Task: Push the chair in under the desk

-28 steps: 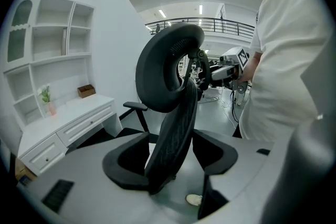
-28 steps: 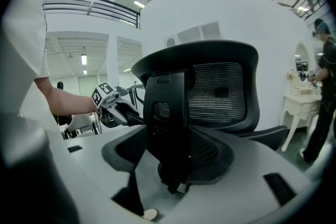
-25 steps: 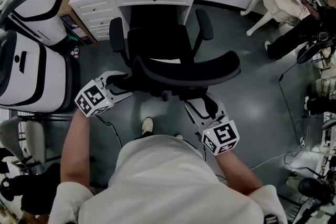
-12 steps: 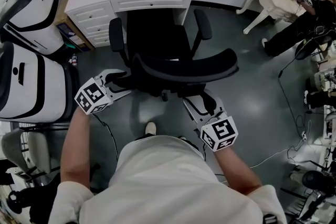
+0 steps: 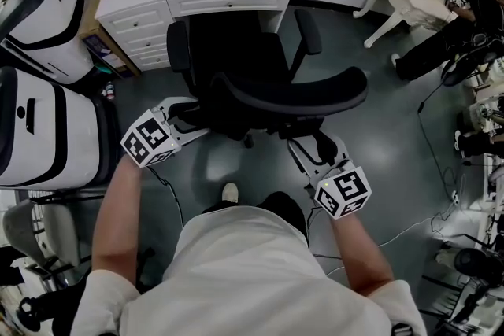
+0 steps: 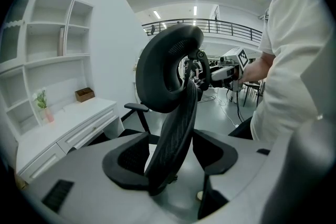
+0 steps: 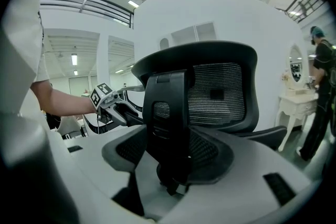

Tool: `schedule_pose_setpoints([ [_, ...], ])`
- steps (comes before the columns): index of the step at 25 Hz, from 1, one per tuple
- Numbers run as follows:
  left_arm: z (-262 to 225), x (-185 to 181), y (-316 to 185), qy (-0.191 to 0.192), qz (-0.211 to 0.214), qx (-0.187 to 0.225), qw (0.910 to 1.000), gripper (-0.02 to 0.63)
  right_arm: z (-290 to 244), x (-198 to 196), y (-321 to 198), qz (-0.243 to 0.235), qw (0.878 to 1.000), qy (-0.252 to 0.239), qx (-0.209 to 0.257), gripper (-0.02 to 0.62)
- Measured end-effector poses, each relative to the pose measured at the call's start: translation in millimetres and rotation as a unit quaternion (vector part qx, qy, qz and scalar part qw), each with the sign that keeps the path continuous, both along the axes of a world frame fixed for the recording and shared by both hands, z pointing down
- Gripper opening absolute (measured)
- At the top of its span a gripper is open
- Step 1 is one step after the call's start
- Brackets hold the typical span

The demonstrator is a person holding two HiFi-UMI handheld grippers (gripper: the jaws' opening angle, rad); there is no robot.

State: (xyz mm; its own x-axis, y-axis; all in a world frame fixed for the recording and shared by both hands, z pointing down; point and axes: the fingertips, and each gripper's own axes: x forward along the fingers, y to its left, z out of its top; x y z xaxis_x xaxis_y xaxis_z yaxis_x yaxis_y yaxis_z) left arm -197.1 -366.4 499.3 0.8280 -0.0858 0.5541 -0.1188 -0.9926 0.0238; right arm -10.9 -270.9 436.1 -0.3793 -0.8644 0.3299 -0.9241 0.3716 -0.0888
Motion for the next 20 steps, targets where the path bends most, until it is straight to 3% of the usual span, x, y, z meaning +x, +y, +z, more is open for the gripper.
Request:
schedule_pose_setpoints([
  [20,3,1,-45,0.002,-0.007,0.003,1.0,0.264,4,1,-44,0.001,1.0,-0.009,0.007,0.241],
])
